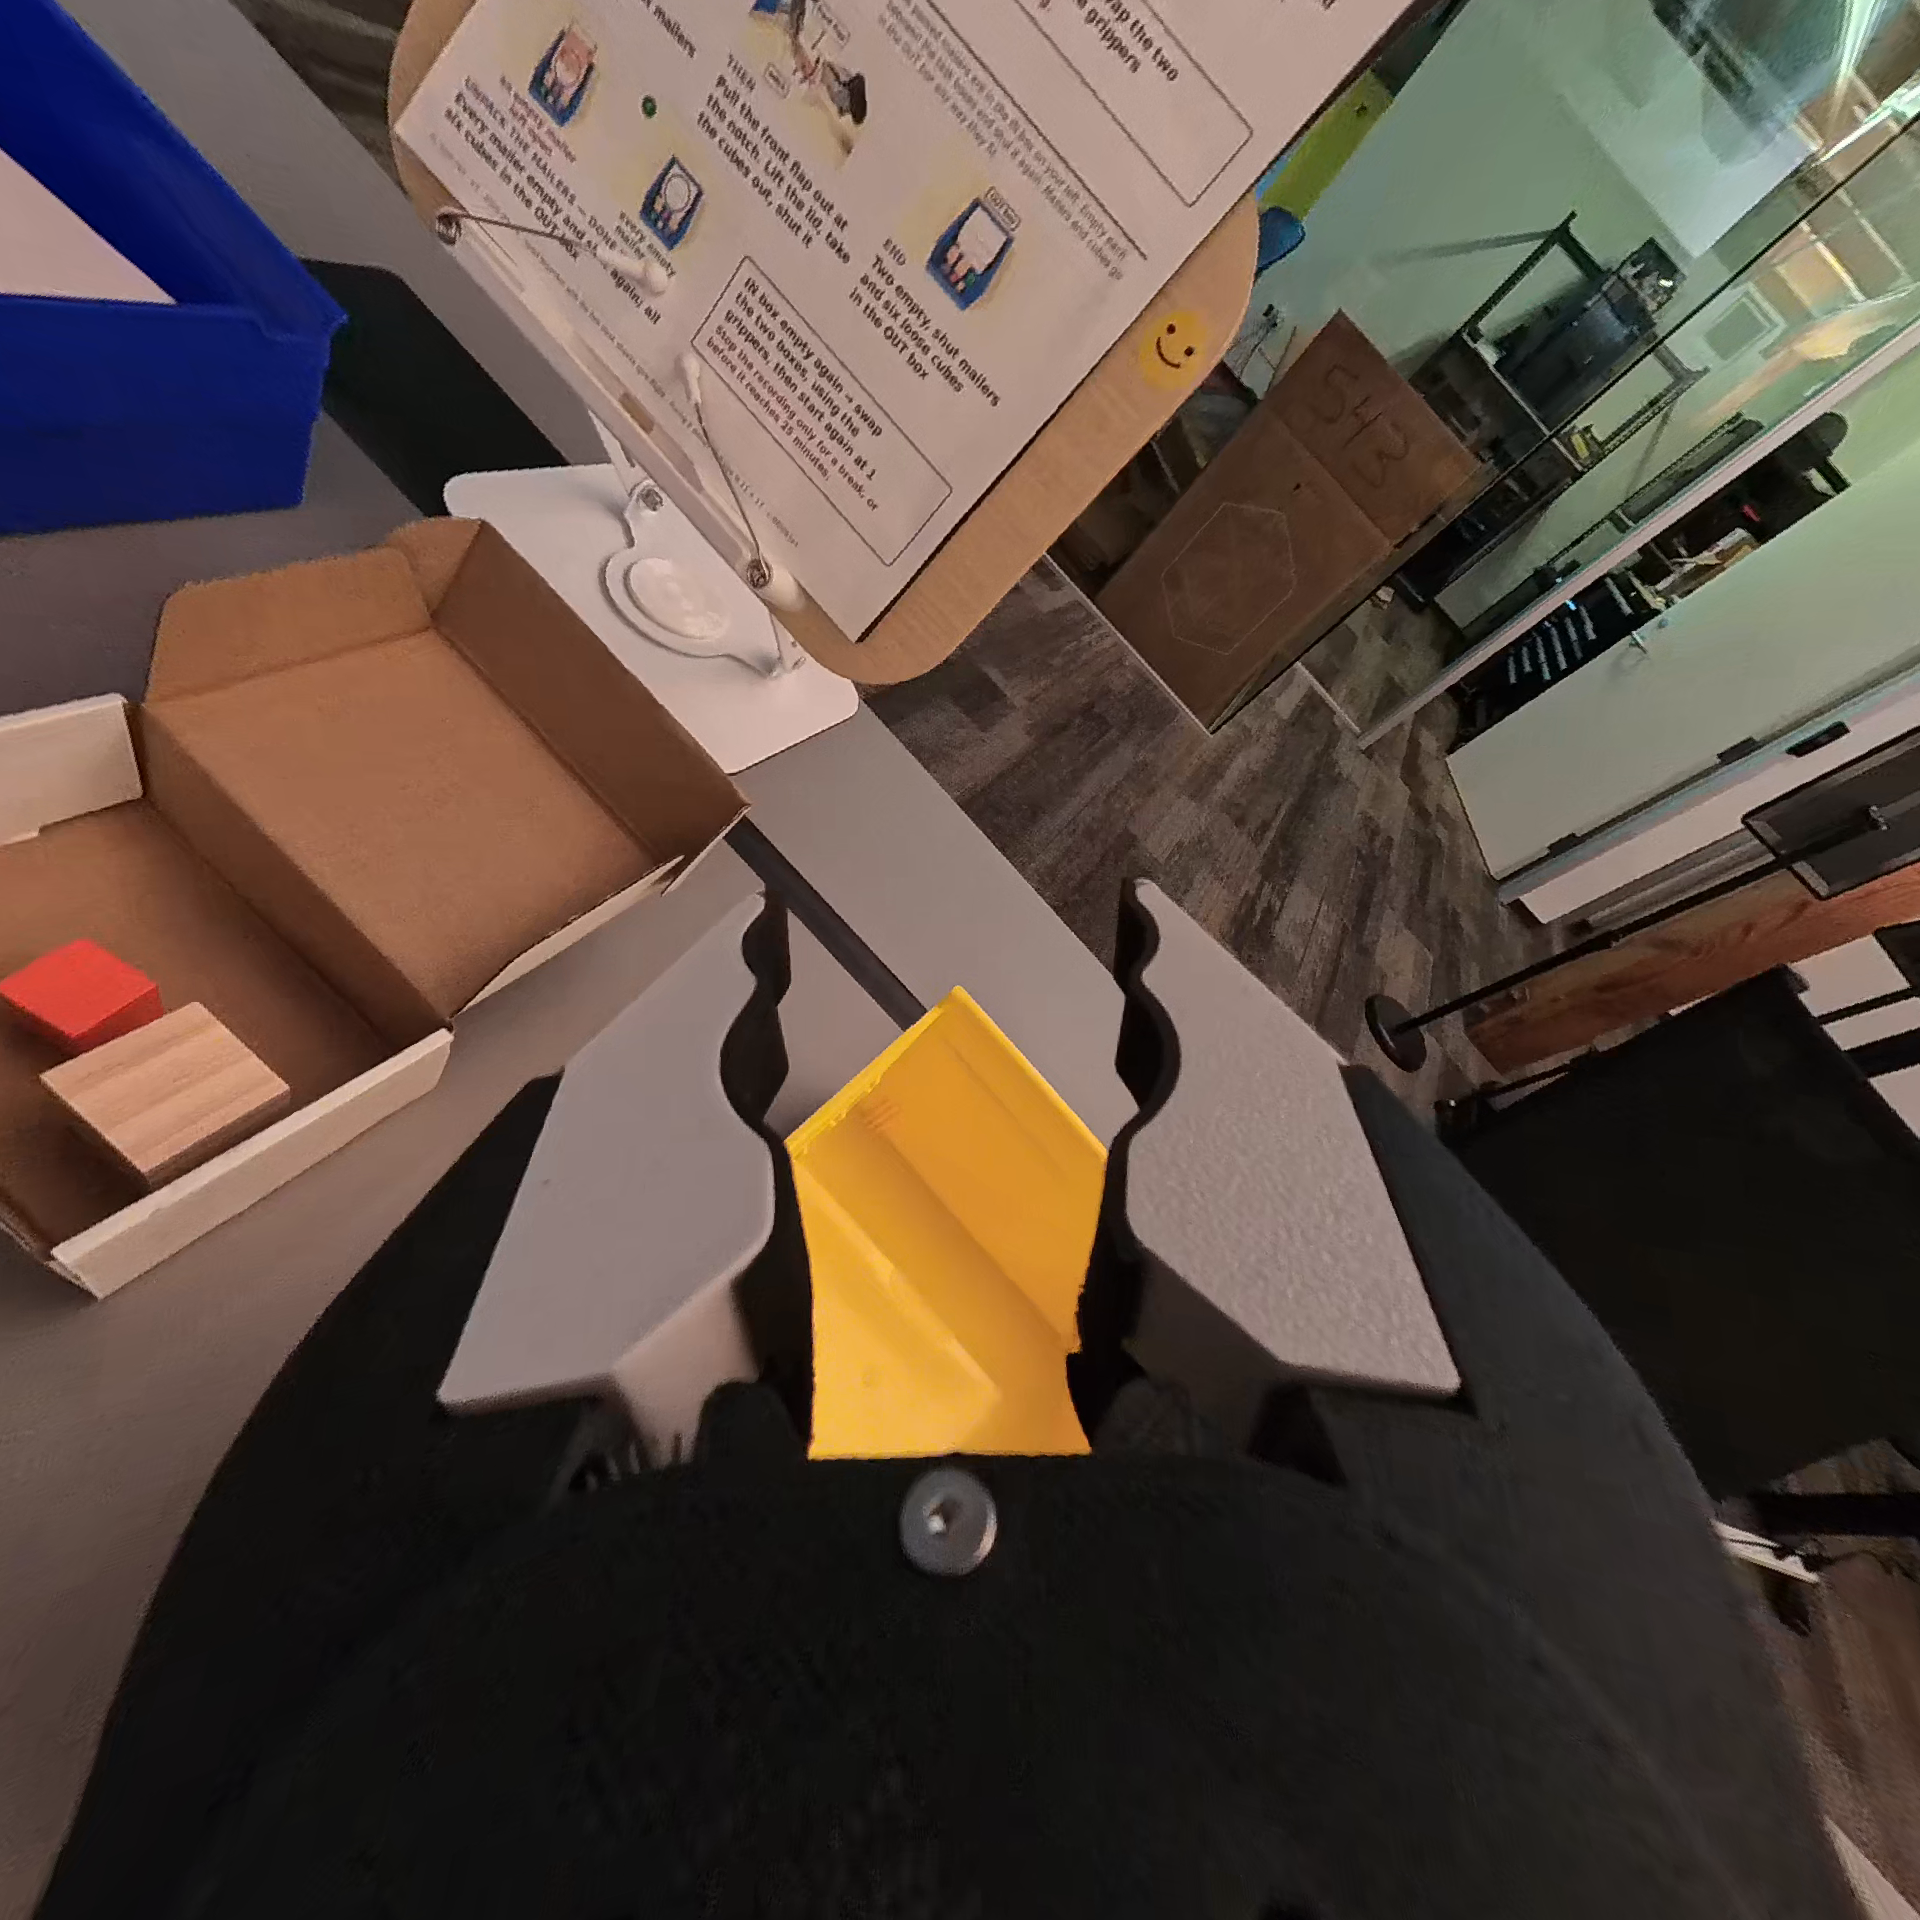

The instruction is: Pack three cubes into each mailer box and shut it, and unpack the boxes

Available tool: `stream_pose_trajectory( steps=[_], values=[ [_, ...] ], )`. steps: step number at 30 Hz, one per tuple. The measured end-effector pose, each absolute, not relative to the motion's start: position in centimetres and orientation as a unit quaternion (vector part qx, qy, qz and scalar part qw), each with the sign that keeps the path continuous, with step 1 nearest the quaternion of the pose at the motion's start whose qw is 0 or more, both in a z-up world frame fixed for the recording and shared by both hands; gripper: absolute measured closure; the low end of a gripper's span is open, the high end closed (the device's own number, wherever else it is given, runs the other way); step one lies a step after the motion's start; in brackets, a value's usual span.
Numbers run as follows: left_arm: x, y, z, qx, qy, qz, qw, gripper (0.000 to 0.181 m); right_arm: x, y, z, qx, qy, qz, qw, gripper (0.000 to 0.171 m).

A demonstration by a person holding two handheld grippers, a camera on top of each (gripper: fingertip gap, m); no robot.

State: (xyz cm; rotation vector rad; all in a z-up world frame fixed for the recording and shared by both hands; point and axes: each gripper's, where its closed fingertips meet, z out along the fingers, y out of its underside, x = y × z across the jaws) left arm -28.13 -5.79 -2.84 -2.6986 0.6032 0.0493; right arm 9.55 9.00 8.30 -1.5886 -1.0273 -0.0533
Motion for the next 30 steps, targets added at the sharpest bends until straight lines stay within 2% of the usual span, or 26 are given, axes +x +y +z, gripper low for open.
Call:
stream_pose_trajectory(
  steps=[1, 4, 6, 11, 21, 23, 26, 30],
  values=[
    [-30.5, -6.8, -4.0, -0.975, 0.166, 0.016, 0.149, 0.106, 9.6, 9.1, 8.2, -0.682, -0.44, -0.024, 0.583, 0.108],
    [-33.1, -7.9, -7.4, -0.995, 0.063, -0.058, 0.058, 0.103, 9.6, 9.1, 7.8, -0.685, -0.445, -0.029, 0.577, 0.108],
    [-33.4, -7.3, -9.3, -0.994, 0.027, -0.106, 0.023, 0.111, 9.8, 9.1, 7.8, -0.685, -0.446, -0.035, 0.575, 0.108],
    [-35.5, -7.2, -12.8, -0.995, 0.005, -0.085, -0.049, 0.113, 10.1, 9.0, 8.1, -0.685, -0.441, -0.025, 0.58, 0.108],
    [-36.1, -6.7, -15.4, -0.993, 0.027, -0.052, -0.1, 0.136, 10.1, 9.1, 7.5, -0.689, -0.449, -0.035, 0.568, 0.108],
    [-36.0, -6.4, -15.6, -0.993, 0.028, -0.057, -0.099, 0.149, 10.0, 9.2, 7.5, -0.689, -0.449, -0.033, 0.568, 0.109],
    [-35.9, -6.2, -15.6, -0.993, 0.027, -0.064, -0.094, 0.159, 10.0, 9.2, 7.4, -0.689, -0.45, -0.034, 0.567, 0.108],
    [-36.1, -6.3, -15.5, -0.993, 0.031, -0.063, -0.095, 0.161, 10.1, 9.2, 7.4, -0.69, -0.449, -0.033, 0.567, 0.108]
  ],
)
